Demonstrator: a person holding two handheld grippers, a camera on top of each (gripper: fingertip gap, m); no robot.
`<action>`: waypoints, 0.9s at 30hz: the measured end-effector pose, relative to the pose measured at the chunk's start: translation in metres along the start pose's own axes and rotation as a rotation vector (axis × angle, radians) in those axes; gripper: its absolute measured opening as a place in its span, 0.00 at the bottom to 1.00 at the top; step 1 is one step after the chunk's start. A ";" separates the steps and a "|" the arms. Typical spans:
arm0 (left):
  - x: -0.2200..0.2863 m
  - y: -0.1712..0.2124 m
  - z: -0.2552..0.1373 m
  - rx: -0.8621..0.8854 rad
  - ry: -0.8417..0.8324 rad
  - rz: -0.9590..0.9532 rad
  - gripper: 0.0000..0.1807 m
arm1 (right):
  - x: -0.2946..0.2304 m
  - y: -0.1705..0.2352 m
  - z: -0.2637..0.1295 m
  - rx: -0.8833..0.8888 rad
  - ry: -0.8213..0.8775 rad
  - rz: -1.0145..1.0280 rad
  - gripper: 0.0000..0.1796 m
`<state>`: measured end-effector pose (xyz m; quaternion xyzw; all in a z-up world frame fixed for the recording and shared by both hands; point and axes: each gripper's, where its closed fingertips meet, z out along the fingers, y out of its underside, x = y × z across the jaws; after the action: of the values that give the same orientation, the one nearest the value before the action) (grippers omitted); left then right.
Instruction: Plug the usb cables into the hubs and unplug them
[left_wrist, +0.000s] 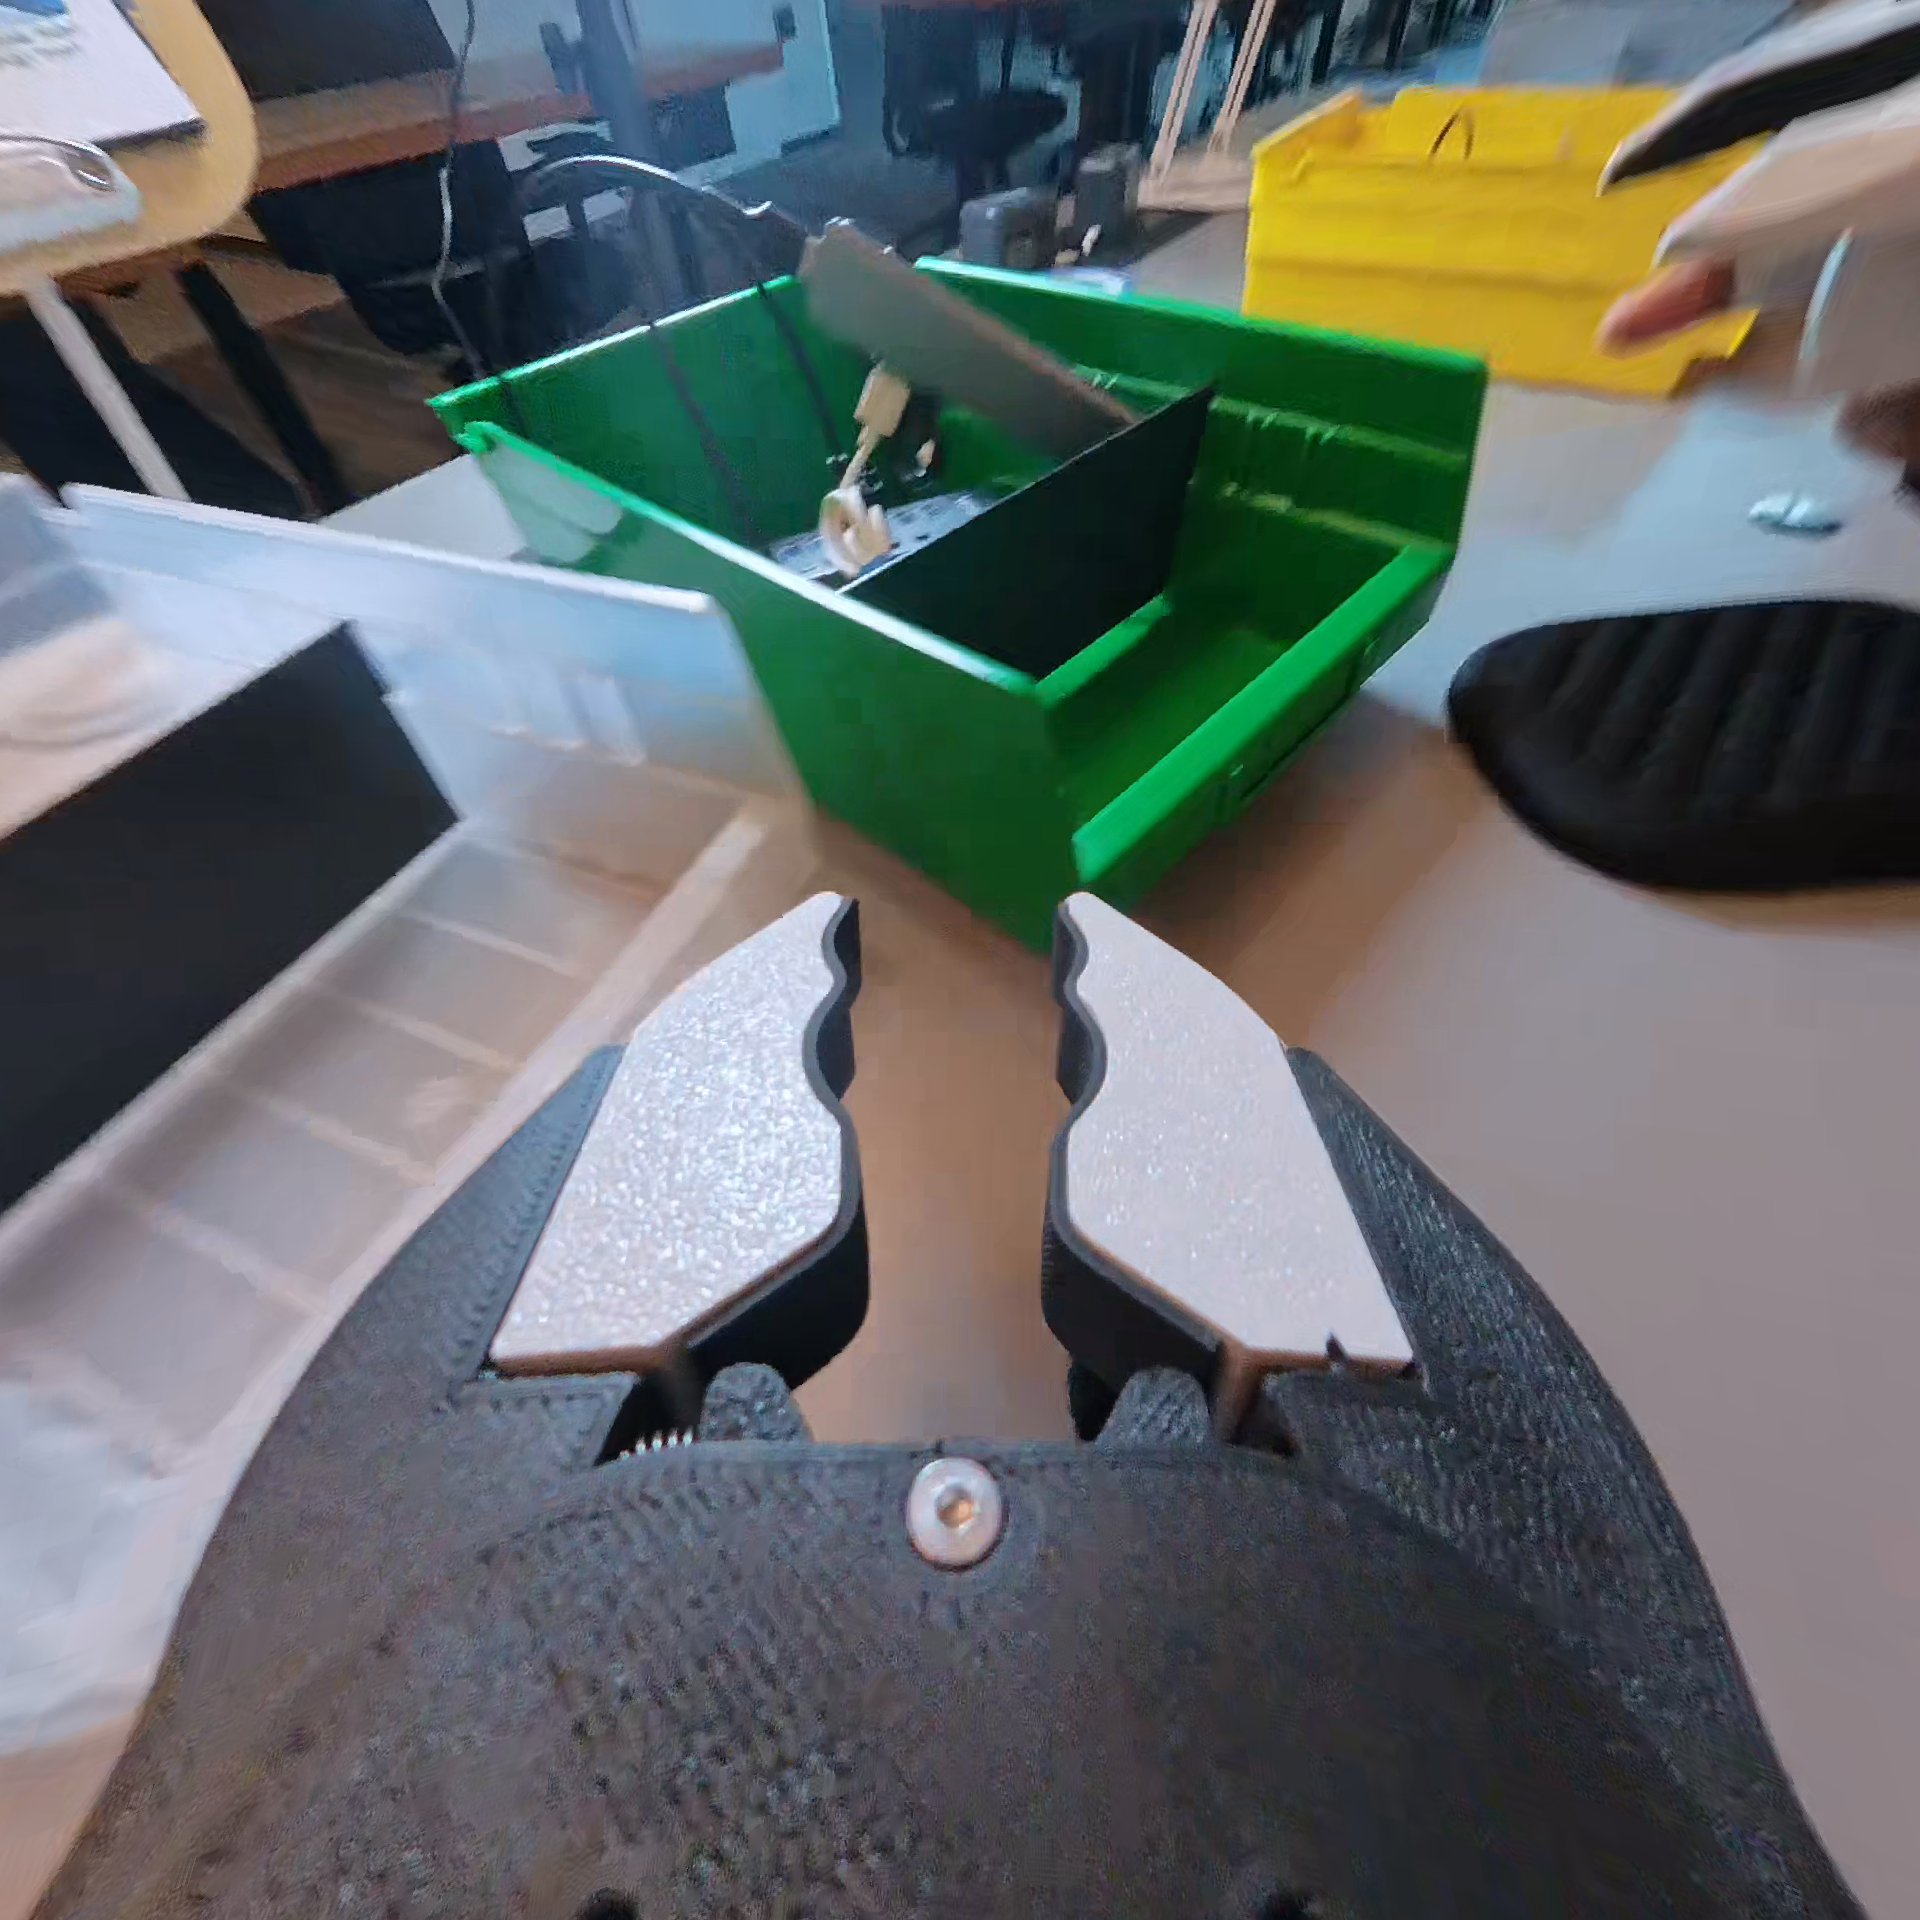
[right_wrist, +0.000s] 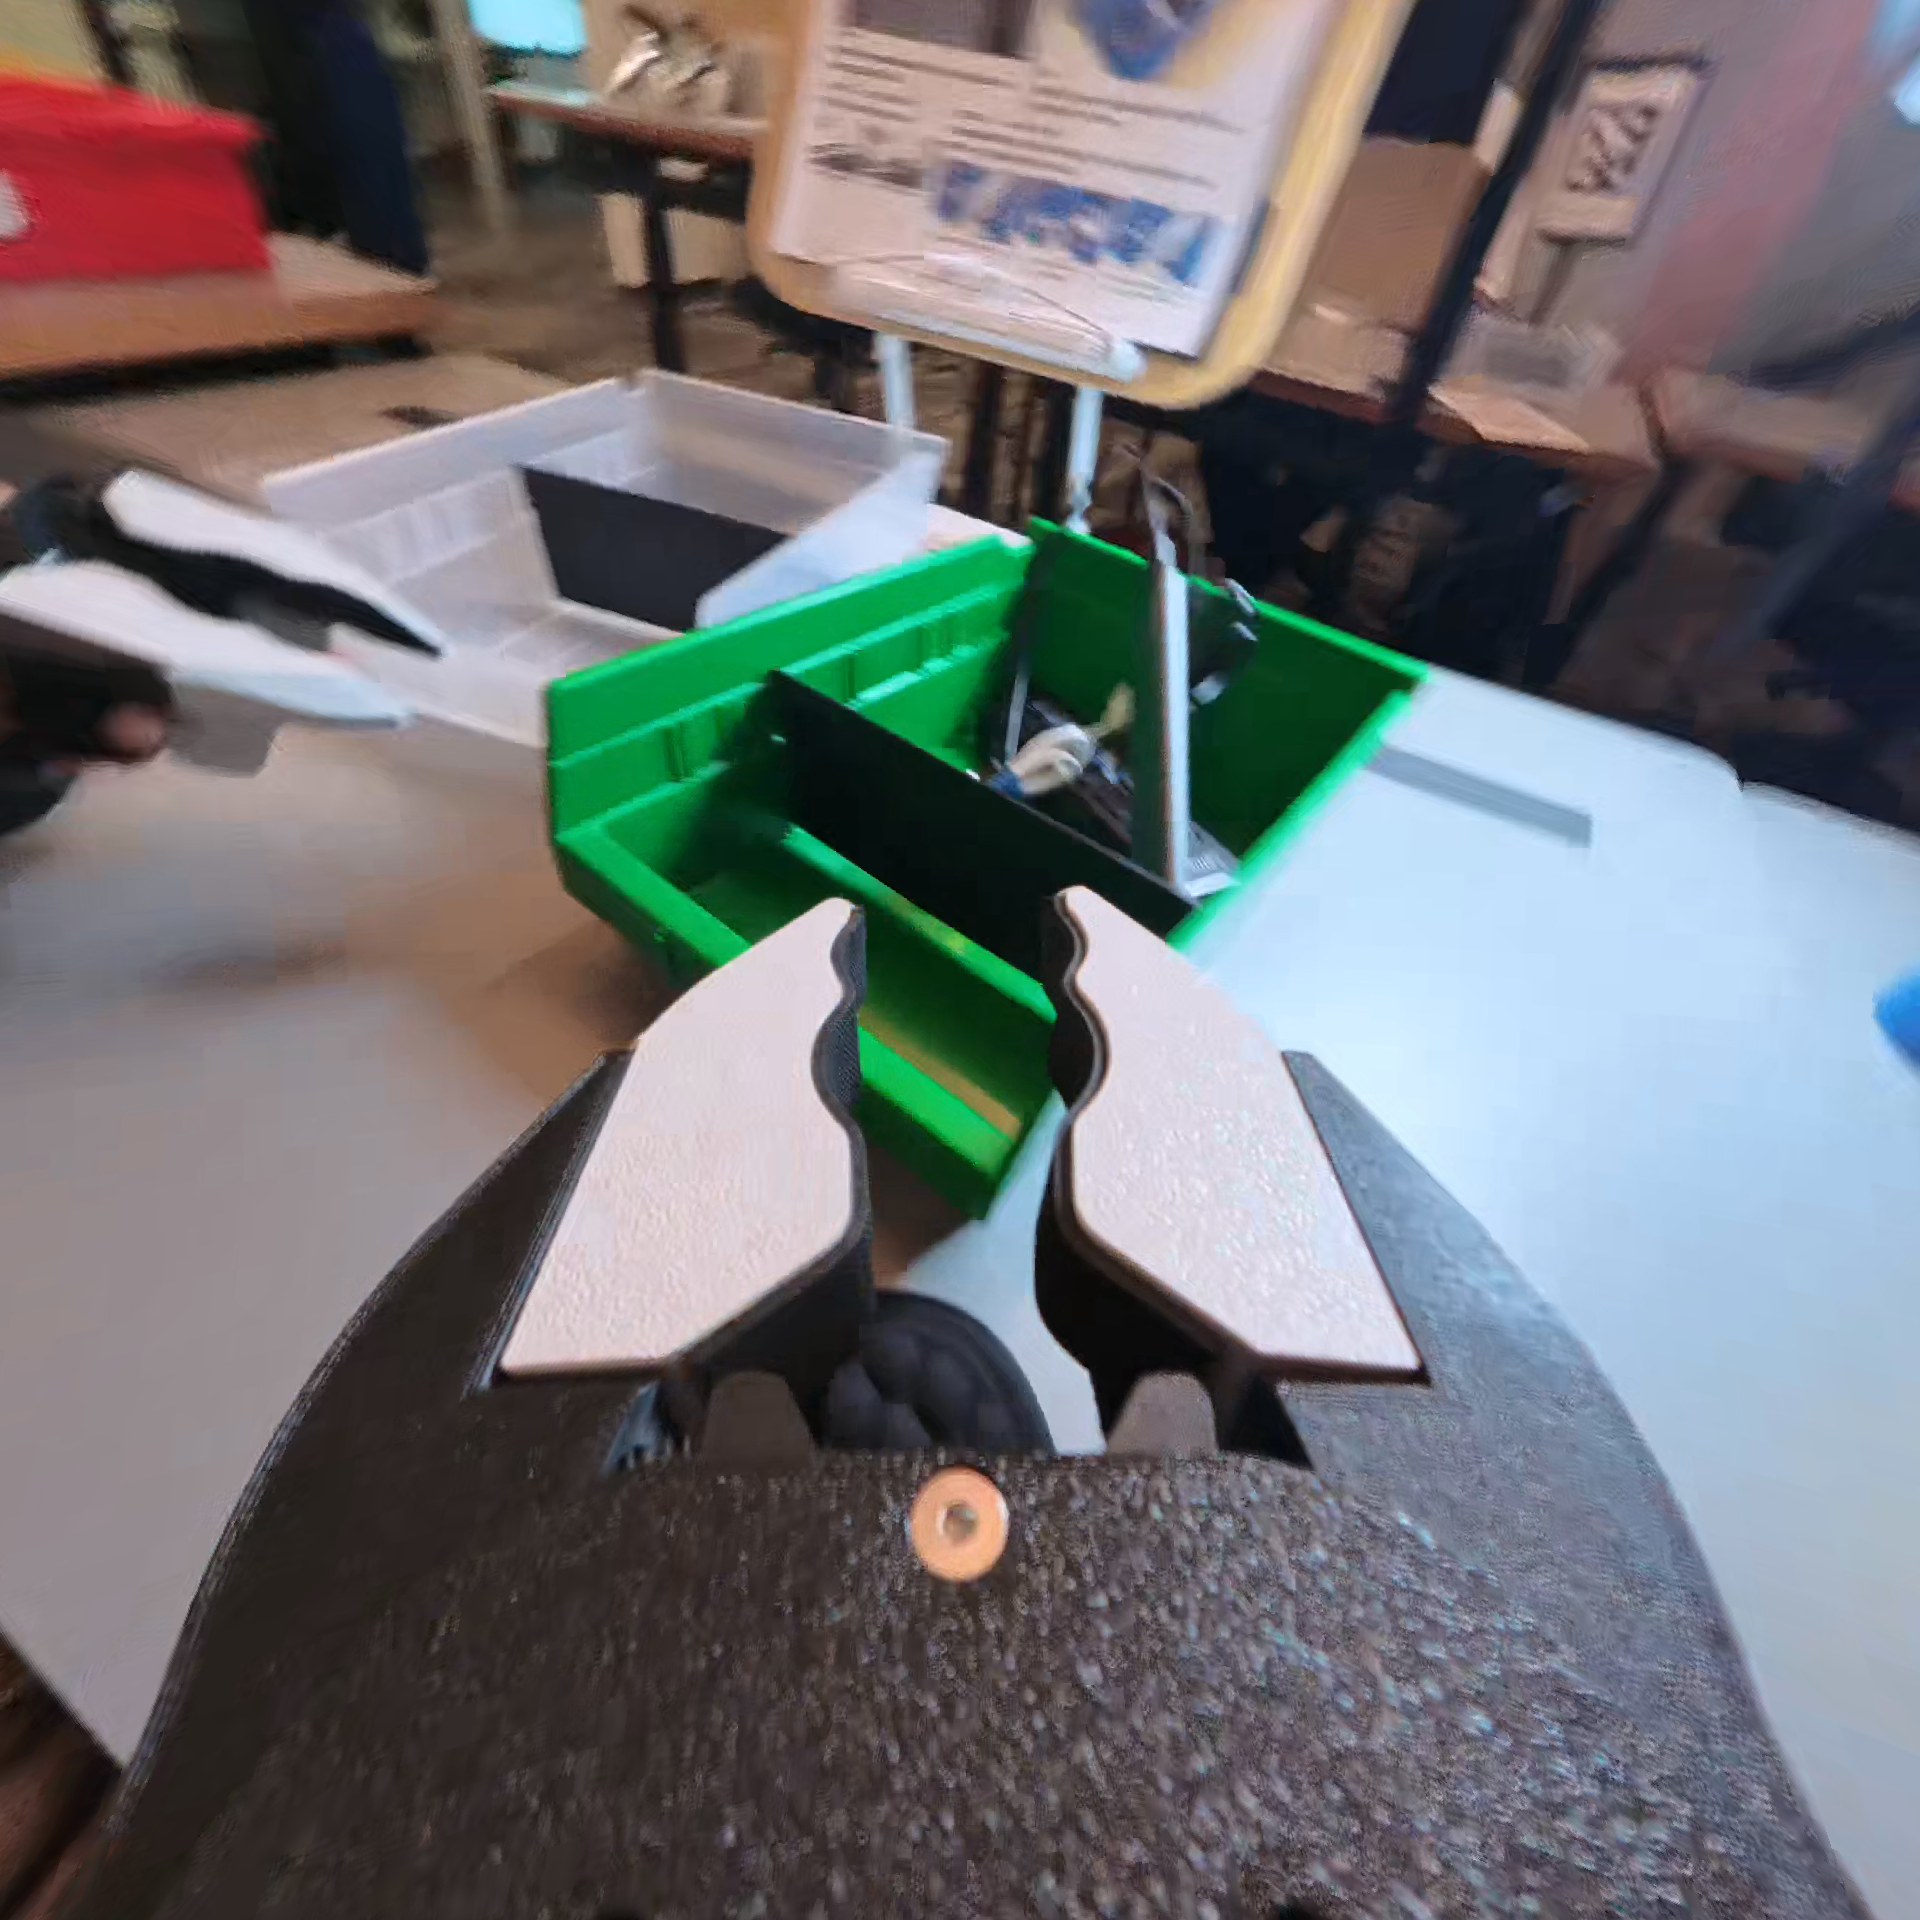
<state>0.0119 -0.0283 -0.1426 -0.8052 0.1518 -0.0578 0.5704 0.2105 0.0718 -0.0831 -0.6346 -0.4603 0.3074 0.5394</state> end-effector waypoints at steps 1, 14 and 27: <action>0.009 -0.002 0.010 0.015 0.008 -0.032 0.23 | 0.010 0.011 -0.003 -0.010 0.020 0.058 0.21; 0.007 -0.008 0.090 -0.037 -0.173 -0.015 0.19 | 0.041 0.070 0.058 -0.217 0.109 0.021 0.13; 0.043 -0.067 0.034 0.134 -0.166 0.179 0.11 | 0.028 0.013 -0.007 0.047 0.232 -0.059 0.07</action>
<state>0.0740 0.0092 -0.0950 -0.7504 0.1710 0.0503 0.6364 0.2311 0.0949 -0.0915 -0.6395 -0.4057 0.2265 0.6125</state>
